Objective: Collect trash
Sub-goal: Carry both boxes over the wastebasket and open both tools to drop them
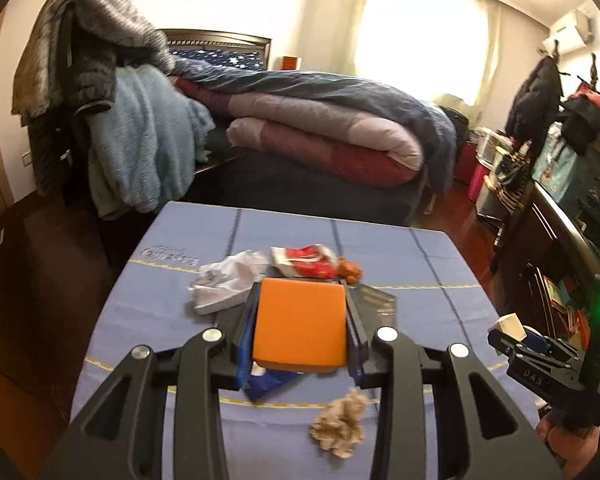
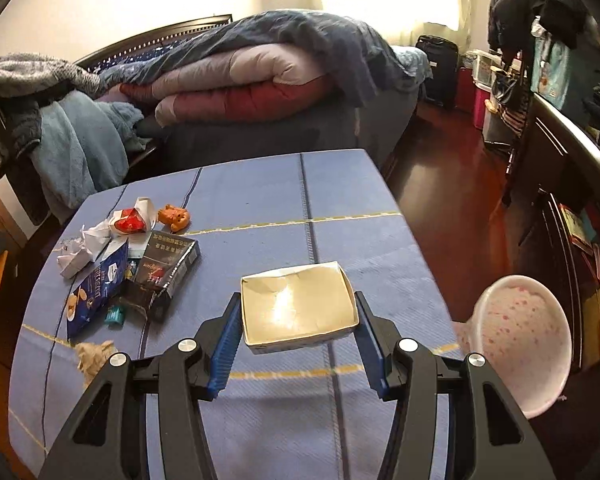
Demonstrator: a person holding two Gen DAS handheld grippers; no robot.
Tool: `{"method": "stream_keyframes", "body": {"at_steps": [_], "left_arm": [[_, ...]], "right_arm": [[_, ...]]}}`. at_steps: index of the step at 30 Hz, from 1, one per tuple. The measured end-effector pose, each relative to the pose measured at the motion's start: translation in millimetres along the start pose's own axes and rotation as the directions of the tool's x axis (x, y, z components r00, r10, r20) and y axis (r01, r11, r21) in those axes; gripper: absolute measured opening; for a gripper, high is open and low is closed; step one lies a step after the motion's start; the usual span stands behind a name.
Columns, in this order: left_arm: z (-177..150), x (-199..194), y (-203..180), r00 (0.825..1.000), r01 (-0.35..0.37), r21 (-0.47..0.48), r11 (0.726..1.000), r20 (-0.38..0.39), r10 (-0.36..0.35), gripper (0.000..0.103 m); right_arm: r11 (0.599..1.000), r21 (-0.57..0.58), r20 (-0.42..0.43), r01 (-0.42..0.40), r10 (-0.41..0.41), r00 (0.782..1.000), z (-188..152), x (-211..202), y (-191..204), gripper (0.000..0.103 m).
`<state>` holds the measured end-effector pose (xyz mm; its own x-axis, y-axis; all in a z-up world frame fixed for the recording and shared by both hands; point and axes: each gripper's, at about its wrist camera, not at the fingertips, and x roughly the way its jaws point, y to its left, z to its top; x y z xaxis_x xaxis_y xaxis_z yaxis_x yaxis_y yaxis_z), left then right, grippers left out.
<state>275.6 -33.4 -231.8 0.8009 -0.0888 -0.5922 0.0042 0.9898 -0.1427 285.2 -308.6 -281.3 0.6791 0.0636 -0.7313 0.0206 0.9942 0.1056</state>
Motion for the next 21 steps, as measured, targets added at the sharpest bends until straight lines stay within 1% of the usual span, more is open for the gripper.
{"method": "stream_keyframes", "body": {"at_steps": [4,11,17,21], "left_arm": [[-1.1,-3.5,-25.5,1.0,0.028,0.039,0.999,0.004,-0.028,0.036],[-3.3,-2.9,-74.8,0.997,0.083,0.111,0.99,-0.004,-0.083,0.036],[-9.1,-2.8,-118.8,0.991,0.134,0.176,0.975,-0.014,-0.133,0.036],[-14.2,-0.2,-149.0,0.983,0.183,0.217,0.959,-0.033,-0.181,0.036]], "right_arm": [[1.0,0.027,0.014,0.0,-0.001,1.0,-5.2,-12.4,-15.8,0.054],[0.997,0.073,0.046,0.021,-0.025,0.999,-13.9,-32.9,-48.3,0.054],[0.992,0.12,0.06,0.038,-0.045,0.997,-22.1,-44.1,-76.4,0.054],[0.986,0.156,0.068,0.054,-0.065,0.996,-27.5,-49.8,-96.3,0.054]]}}
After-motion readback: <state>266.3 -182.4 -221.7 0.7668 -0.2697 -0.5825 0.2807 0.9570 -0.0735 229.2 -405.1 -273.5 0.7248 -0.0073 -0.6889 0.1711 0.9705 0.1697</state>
